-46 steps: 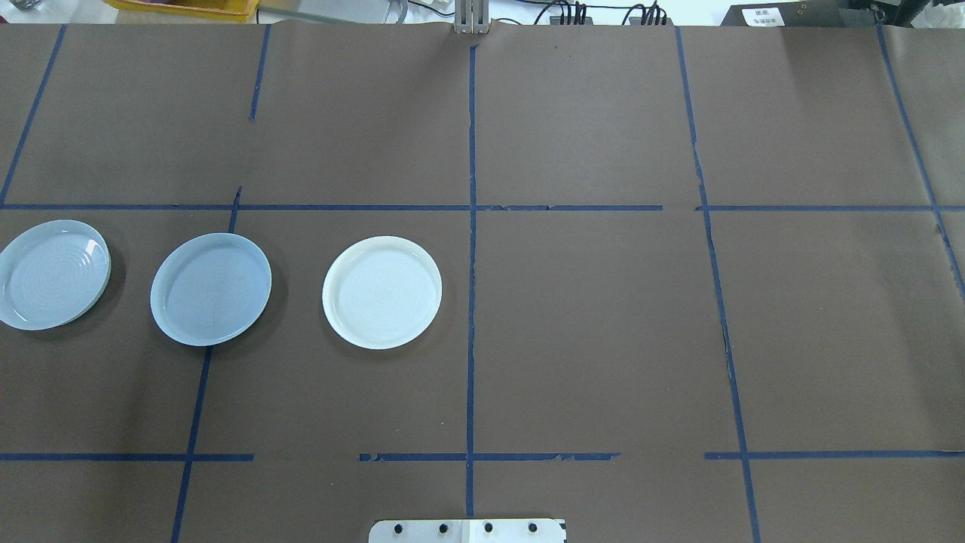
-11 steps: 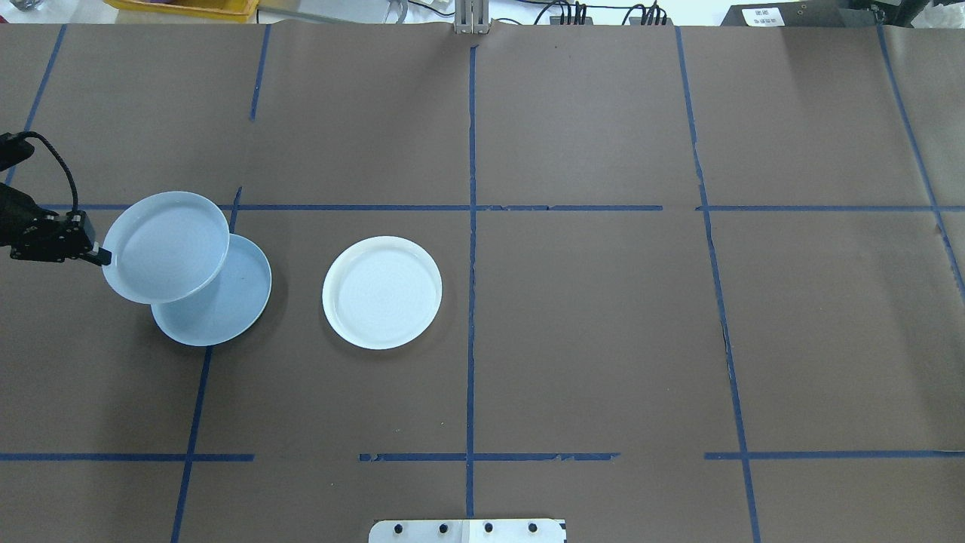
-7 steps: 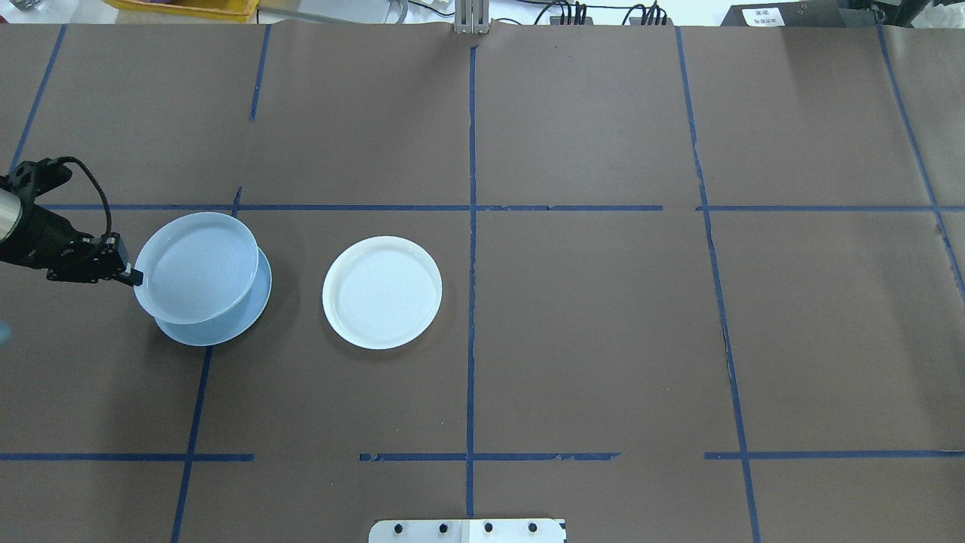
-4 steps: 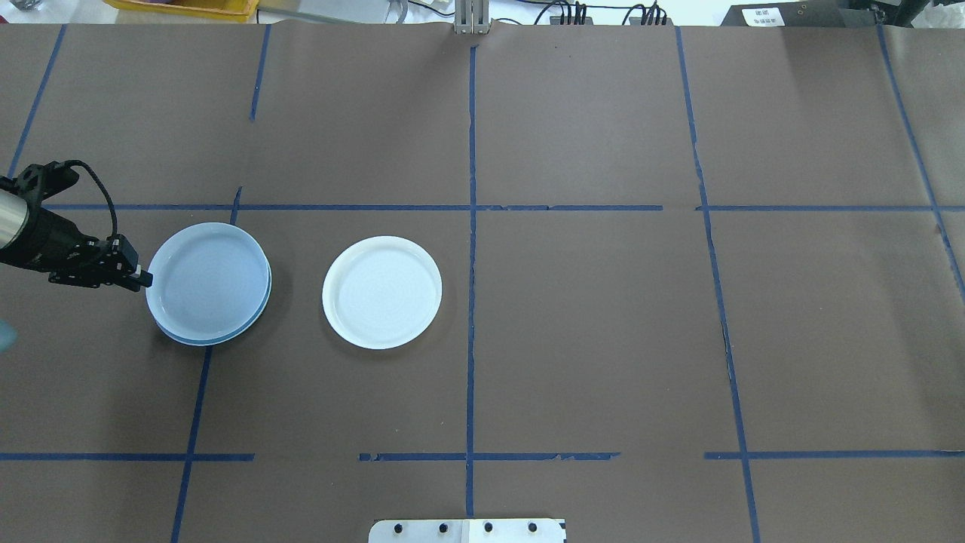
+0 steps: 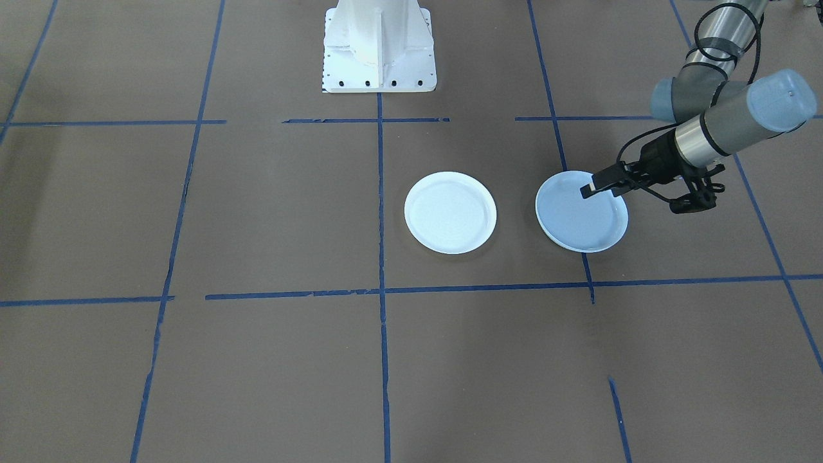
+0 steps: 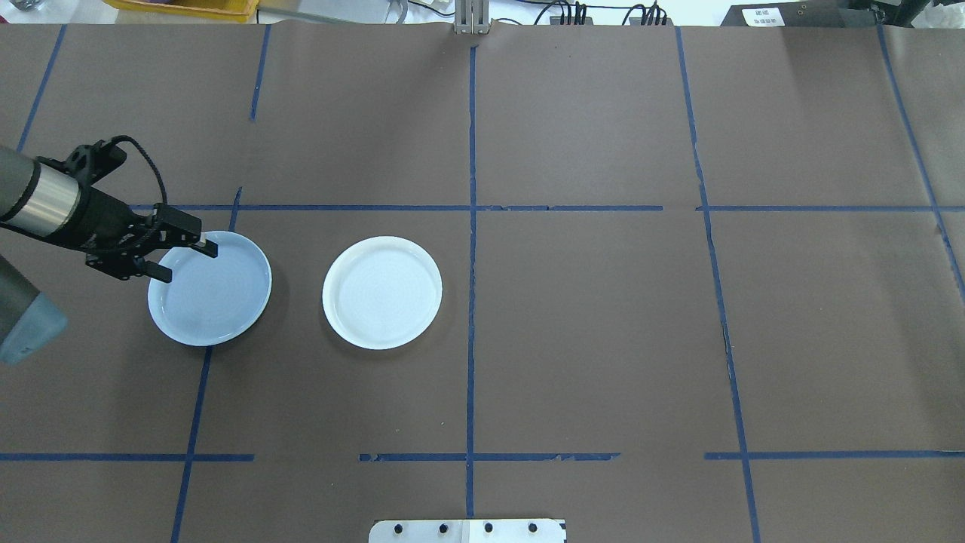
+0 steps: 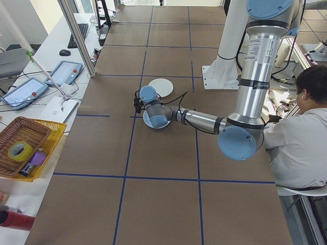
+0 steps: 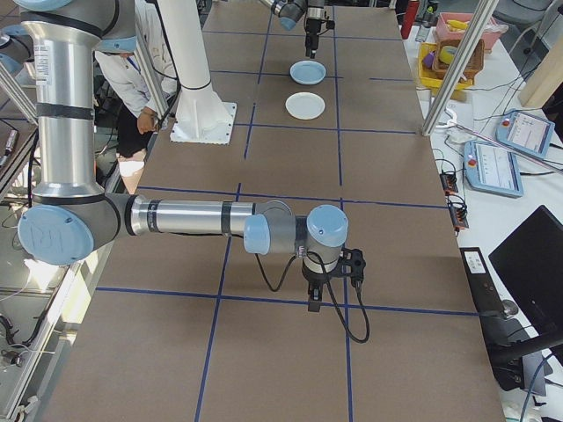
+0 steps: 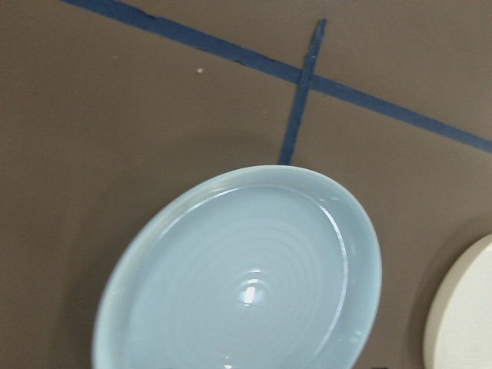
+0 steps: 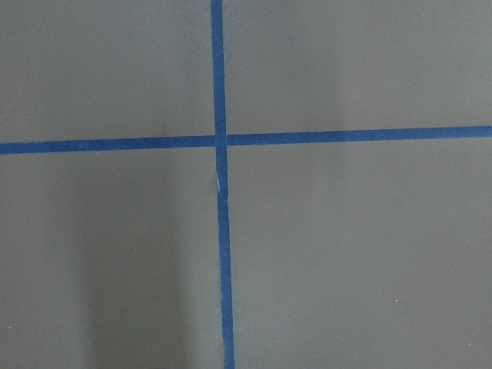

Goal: Stack plate in center

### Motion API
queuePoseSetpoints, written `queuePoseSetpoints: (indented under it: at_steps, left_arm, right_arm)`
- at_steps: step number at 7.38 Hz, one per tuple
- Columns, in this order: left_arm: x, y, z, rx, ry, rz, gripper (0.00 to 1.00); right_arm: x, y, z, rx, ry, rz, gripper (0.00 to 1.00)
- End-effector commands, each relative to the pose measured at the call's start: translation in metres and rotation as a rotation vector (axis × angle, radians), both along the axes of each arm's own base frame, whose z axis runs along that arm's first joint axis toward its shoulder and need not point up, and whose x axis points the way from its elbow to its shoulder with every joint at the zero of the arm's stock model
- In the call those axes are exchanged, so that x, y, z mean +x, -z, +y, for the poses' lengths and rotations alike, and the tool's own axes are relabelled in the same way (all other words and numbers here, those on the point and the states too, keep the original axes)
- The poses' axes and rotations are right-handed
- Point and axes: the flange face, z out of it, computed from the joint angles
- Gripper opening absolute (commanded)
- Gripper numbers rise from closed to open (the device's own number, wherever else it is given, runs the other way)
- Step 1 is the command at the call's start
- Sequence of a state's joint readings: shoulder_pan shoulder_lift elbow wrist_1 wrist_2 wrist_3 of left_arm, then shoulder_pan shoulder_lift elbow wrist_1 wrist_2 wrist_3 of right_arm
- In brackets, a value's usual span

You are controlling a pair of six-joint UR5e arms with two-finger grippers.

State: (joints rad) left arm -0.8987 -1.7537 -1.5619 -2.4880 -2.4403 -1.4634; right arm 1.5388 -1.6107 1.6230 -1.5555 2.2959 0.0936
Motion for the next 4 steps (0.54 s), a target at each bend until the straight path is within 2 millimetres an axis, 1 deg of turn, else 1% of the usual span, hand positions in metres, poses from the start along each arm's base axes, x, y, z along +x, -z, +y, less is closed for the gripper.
queuePoseSetpoints:
  at_steps: [1,2,3,4]
  left_arm:
    - [0.071,0.046,-0.005,-0.018,0.120,-0.007,1.00]
    - [0.092,0.057,-0.001,-0.032,0.156,-0.005,1.00]
    - [0.114,0.069,-0.006,-0.029,0.192,-0.004,1.00]
    - [0.142,0.068,-0.007,-0.020,0.226,-0.026,1.00]
  right_arm:
    - [0.000,0.000,0.000,0.000,0.000,0.001,1.00]
    - [0.000,0.000,0.000,0.000,0.000,0.001,1.00]
    - [0.000,0.000,0.000,0.000,0.000,0.000,1.00]
    - [0.000,0.000,0.000,0.000,0.000,0.000,1.00]
